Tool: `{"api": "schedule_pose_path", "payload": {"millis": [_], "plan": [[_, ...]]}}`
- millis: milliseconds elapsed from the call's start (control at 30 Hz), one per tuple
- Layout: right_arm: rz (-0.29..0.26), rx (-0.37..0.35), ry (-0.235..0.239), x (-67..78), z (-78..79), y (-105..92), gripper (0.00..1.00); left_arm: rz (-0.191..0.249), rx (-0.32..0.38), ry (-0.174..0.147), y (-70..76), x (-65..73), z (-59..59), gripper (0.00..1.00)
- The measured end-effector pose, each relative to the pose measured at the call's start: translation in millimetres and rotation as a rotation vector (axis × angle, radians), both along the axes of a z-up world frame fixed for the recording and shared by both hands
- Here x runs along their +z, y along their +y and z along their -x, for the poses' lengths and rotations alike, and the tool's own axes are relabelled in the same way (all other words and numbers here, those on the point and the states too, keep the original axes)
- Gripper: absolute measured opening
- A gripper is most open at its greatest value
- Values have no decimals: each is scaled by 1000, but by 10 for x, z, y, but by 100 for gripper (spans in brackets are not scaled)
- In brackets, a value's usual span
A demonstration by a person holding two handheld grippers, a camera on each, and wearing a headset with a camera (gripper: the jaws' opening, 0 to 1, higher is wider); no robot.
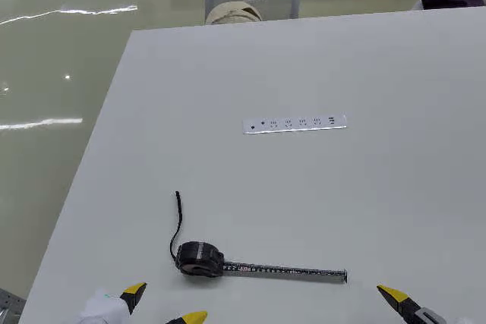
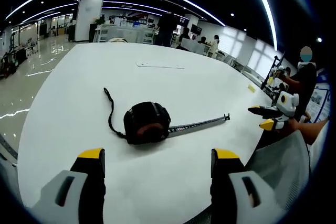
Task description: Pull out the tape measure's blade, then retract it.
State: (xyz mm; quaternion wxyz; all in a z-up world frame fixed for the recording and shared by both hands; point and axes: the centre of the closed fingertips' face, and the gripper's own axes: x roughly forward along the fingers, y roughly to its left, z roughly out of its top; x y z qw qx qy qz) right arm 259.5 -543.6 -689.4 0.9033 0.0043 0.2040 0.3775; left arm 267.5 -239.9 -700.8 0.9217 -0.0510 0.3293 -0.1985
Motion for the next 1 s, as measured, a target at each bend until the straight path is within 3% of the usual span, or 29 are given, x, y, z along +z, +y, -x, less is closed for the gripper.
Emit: {"api": "schedule_pose_path", "payload": {"millis": [533,600,800,900,1000], "plan": [[2,6,-5,3,-27,10,64,16,44,24,-112,-67,-159,83],[0,7,-4,7,-33,10,64,33,56,26,-121,-64,-172,83],[0,8,-2,-5,-55,-2,64,28,74,36,-132,-89,-200,82],[7,11,2,-25,-64,5,64,9,76,22,-157,-104,-215,82],[12,18,1,-37,-75,9,64,19,95,33,-157,-137,-228,82]]}}
